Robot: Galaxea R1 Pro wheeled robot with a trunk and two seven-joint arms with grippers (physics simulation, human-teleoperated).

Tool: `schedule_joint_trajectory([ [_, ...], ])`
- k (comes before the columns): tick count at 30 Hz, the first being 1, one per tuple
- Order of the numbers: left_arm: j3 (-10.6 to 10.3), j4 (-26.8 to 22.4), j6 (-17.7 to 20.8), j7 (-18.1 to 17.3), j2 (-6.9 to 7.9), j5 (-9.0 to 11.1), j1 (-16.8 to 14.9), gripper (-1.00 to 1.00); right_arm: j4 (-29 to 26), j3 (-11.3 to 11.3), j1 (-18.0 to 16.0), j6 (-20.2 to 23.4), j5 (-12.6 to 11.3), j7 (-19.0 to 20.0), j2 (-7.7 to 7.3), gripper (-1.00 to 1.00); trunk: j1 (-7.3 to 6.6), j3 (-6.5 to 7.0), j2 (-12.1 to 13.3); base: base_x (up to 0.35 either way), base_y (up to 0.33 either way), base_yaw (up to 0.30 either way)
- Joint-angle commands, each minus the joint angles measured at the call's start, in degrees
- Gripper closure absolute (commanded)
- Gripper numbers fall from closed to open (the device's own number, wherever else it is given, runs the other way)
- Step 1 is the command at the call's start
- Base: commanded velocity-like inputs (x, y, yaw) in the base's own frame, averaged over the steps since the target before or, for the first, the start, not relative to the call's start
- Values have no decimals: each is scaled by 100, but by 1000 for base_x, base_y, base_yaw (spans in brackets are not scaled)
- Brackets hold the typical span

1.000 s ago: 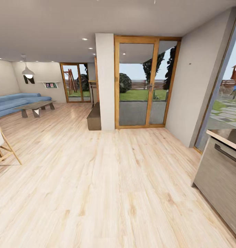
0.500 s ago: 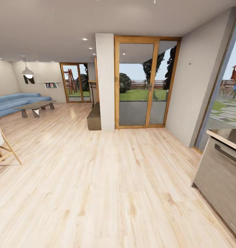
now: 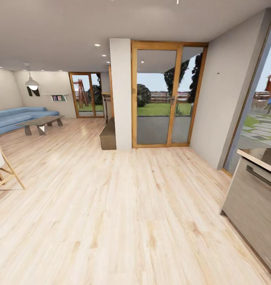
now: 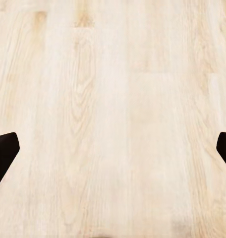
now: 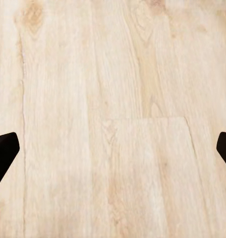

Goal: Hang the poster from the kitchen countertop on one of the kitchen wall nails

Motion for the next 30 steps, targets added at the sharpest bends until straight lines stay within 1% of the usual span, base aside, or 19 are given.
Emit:
schedule_joint_trajectory([
  [1,21,-37,-22,-7,46,-4,1,-100,-16,-3,-2,-32,-2,-1,2,-100,0,-5,-3,0,0,0],
  [4,26,-77,-34,-24,113,-4,1,-100,-36,-5,-3,-47,0,2,1,-100,0,-5,-3,0,0,0],
  [7,28,-102,-36,-36,144,-3,1,-100,-45,-3,-2,-56,1,3,-1,-100,0,-5,-3,83,0,0],
  [17,29,-120,-37,-50,166,-4,1,-100,-49,2,-2,-60,1,3,2,-100,0,-5,-3,292,0,-11],
  [21,29,-124,-37,-51,168,-3,1,-100,-49,3,-2,-60,1,7,3,-100,0,-5,-3,334,0,-162],
  [30,29,-126,-37,-51,168,-4,1,-100,-49,8,-2,-60,1,12,3,-100,0,-2,-3,338,0,-251],
])
